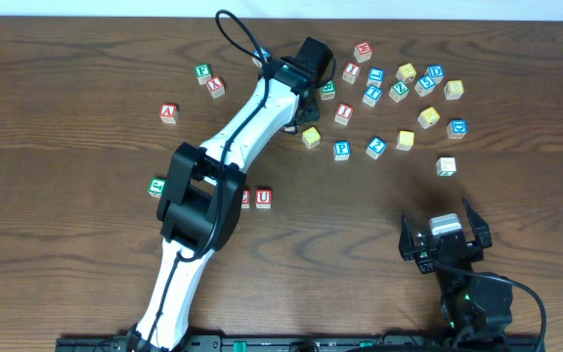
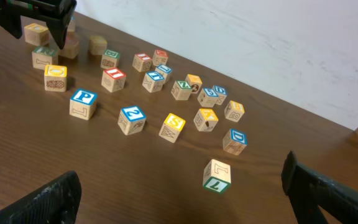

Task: Spell out NEURIPS
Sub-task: 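Lower the left gripper and close it on the green R block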

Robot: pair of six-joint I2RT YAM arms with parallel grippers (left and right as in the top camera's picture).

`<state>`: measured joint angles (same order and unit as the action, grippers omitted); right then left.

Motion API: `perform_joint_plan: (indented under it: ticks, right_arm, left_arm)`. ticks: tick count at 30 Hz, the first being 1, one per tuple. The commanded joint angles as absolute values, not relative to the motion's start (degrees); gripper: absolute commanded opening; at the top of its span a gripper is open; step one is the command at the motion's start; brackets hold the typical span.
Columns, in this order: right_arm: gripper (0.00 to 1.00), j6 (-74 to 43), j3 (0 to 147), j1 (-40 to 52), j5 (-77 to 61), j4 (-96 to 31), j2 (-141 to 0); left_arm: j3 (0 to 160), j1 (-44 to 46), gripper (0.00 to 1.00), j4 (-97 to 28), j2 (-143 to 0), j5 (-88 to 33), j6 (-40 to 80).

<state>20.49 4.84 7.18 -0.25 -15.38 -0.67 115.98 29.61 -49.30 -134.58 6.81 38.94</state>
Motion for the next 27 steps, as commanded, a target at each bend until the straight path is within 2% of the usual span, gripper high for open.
perform_joint_plan:
  ticks: [1, 27]
  right_arm:
    - [0.99, 19.75, 4.73, 6.42, -0.36, -15.51, -0.32]
    - [0.99, 19.77, 4.73, 6.42, -0.36, -15.51, -0.32]
  left_arm:
    - [117.34, 29.21, 0.64, -49.41, -134.61, 8.16, 38.22]
    - [117.34, 29.21, 0.64, -49.45, -136.20, 8.10, 38.20]
